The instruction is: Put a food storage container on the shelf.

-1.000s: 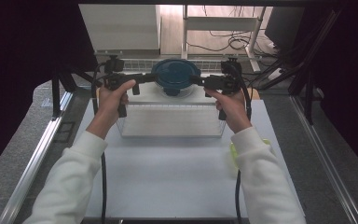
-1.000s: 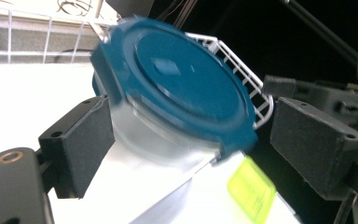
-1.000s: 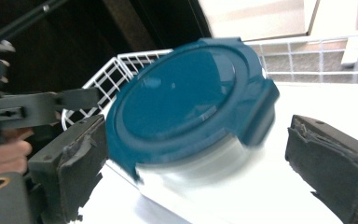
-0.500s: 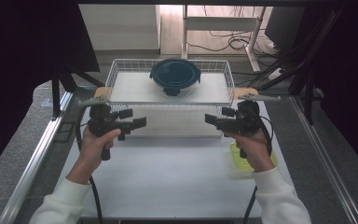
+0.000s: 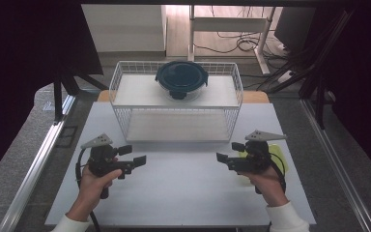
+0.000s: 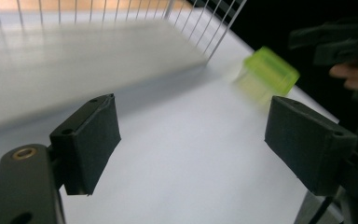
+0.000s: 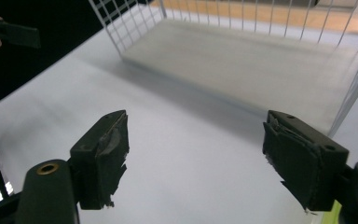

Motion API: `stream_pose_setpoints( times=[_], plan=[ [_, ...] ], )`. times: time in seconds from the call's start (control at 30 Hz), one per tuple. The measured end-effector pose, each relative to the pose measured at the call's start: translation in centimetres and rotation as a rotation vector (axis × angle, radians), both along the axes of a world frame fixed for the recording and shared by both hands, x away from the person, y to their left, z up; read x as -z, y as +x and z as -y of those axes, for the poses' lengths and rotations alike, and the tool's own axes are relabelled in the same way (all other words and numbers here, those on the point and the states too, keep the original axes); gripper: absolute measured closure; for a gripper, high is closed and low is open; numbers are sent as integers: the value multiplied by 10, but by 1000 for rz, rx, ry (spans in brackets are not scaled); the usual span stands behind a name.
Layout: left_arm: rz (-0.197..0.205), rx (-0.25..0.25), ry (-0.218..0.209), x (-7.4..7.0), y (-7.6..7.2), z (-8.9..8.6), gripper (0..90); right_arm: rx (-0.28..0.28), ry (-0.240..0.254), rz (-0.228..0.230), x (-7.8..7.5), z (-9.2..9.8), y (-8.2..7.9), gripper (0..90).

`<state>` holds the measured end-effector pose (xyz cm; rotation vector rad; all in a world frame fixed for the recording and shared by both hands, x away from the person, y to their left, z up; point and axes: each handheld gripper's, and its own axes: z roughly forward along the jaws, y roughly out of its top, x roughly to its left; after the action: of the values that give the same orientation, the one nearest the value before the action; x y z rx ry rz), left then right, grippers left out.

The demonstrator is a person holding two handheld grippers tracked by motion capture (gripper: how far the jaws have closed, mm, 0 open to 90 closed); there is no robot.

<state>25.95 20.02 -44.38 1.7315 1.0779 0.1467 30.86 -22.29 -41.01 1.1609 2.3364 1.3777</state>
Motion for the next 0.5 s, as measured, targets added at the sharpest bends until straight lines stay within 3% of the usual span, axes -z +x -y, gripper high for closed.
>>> stream_pose_setpoints(
  times=[0.13, 0.17, 0.2, 0.37, 0.5],
  plan=[
    [-37, -8, 14, 19, -8, 1, 190, -14, -29, -27, 27, 2, -9, 238],
    [-43, -15, 24, 23, -7, 1, 190, -14, -29, -27, 27, 2, -9, 239],
    [-51, -29, 44, 28, -6, 1, 190, -27, -51, -58, 39, 2, -10, 238],
    [-94, -30, 49, 40, -4, 4, 179, -26, -70, -88, 53, 4, -11, 246],
    [-95, -32, 61, 41, -1, 5, 178, -26, -93, -97, 58, 2, -10, 246]
  ],
)
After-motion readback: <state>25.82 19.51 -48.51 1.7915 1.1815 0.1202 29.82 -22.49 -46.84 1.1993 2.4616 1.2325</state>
